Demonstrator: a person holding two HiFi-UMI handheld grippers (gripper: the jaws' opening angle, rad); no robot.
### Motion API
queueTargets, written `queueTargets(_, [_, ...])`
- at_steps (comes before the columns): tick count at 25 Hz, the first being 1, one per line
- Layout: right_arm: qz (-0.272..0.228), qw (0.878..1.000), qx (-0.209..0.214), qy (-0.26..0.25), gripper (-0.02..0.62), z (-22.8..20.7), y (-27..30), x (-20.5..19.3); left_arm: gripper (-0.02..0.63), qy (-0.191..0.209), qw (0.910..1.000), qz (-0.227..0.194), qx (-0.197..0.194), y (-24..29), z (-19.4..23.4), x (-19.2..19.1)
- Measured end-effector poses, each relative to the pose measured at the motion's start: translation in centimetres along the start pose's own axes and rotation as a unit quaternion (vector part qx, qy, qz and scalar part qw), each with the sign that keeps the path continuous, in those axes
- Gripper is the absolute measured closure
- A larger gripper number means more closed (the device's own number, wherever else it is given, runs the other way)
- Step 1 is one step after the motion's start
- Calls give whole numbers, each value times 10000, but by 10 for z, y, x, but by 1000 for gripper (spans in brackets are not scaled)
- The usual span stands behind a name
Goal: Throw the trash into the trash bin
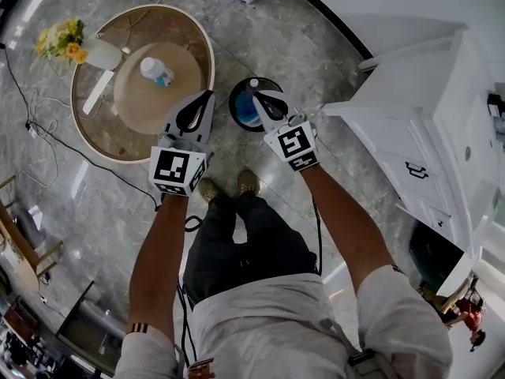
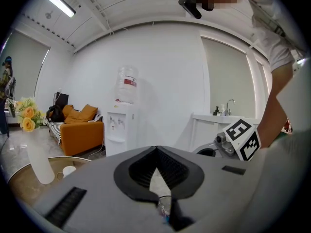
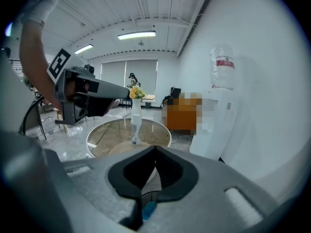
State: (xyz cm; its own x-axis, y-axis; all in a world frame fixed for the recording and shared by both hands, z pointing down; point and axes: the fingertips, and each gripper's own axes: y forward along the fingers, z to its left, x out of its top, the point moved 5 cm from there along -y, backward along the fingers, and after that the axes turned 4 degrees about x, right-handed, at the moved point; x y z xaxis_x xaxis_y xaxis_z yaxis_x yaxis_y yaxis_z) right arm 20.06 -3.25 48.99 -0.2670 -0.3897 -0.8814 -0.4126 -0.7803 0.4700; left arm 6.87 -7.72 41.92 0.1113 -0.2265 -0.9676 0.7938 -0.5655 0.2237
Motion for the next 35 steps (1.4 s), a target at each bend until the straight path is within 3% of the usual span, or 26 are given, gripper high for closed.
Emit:
queueTargets(9, [-464, 9983, 354, -51, 597, 25, 26, 47, 607, -23, 9996, -12, 293, -22, 34, 1])
queueTargets(22, [-916, 9901, 1040, -240, 597, 86, 127, 126, 607, -19, 9955, 133, 940, -63, 127, -13])
queueTargets(35, [-814, 9899, 1074, -442, 586, 99, 192, 148, 607, 159, 9957, 195, 891, -58, 186, -21])
